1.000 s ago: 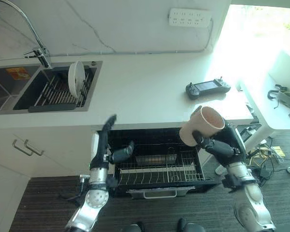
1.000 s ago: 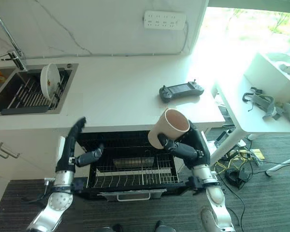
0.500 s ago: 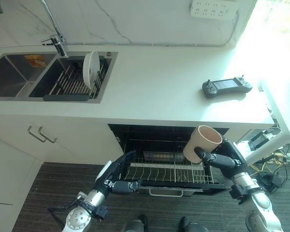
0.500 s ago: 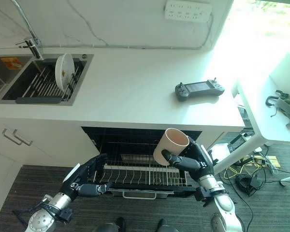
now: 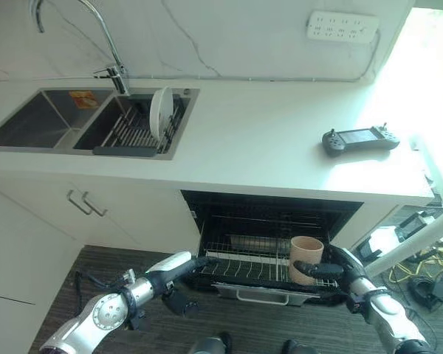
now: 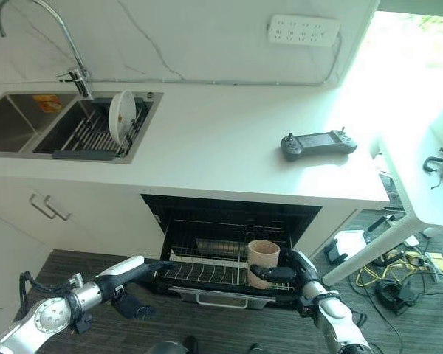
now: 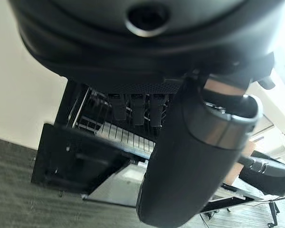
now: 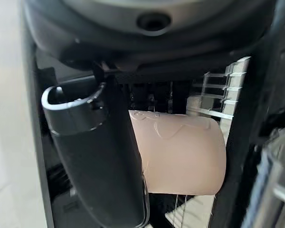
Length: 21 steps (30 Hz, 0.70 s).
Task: Place the dishes in the dishwasher.
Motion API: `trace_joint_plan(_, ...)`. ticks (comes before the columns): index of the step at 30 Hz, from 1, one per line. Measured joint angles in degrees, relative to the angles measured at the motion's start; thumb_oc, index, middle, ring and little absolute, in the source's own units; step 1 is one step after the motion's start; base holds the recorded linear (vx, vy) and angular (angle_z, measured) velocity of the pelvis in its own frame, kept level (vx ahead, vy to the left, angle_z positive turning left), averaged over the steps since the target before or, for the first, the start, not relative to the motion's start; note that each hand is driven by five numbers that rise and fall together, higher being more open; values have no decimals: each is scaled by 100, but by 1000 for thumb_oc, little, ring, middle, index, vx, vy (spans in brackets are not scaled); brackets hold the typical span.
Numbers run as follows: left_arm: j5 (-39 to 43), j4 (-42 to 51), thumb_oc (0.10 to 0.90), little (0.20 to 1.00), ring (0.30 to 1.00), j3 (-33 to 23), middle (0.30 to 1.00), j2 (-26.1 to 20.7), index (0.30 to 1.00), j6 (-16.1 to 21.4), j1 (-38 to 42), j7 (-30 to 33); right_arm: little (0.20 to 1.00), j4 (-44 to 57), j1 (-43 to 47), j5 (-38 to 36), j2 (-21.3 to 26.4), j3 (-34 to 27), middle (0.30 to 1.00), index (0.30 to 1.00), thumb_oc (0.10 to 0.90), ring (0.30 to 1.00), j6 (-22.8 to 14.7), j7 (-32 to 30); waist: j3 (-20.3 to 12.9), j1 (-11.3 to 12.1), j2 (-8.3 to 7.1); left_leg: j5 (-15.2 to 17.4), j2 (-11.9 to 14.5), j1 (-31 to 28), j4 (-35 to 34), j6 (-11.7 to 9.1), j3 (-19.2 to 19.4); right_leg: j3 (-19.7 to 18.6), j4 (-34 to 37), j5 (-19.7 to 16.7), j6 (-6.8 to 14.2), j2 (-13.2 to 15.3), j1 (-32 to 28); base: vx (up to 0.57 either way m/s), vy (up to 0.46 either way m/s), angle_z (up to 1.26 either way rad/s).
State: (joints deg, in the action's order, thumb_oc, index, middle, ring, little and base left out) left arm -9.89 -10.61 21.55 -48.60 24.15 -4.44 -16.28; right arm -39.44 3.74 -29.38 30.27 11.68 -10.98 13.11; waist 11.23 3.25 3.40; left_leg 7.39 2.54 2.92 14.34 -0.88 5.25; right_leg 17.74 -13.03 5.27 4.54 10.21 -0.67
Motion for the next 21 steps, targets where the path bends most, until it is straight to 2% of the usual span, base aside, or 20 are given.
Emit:
trace_joint_plan(5, -1, 4, 800, 900, 900, 262, 900, -7, 900, 133, 158, -59, 300, -589, 437, 247, -8, 134, 300, 300, 400, 300, 28, -117, 2, 110, 25, -5, -6, 69, 59, 1, -90, 45, -12, 3, -5, -25, 14, 23, 14, 6)
trace_joint_plan(10, -22, 10, 800, 900, 900, 567, 900, -5, 900, 190, 140, -74, 300, -1359, 884, 462, -75, 118, 300, 300, 400, 300, 29, -332, 15, 341, 206, -5, -33, 109, 81, 3, -146, 90, -11, 7, -1, -6, 17, 33, 9, 6)
trace_joint_plan(13, -232, 12, 800, 900, 900, 663, 900, -1, 900, 255, 135, -49, 300, -1666, 1015, 469, -167, 91, 300, 300, 400, 300, 30, -394, 26, 346, 274, -10, -63, 112, 75, 21, -163, 107, -12, 16, 9, 13, 26, 27, 10, 4)
trace_joint_plan(21, -452, 38, 800, 900, 900, 823, 900, 20, 900, 253, 169, 239, 300, -1722, 1135, 690, -350, 99, 300, 300, 400, 300, 23, -540, 220, 338, 387, -16, -63, 182, 87, 38, -118, 28, -66, 15, 10, 17, 175, -11, 11, -3)
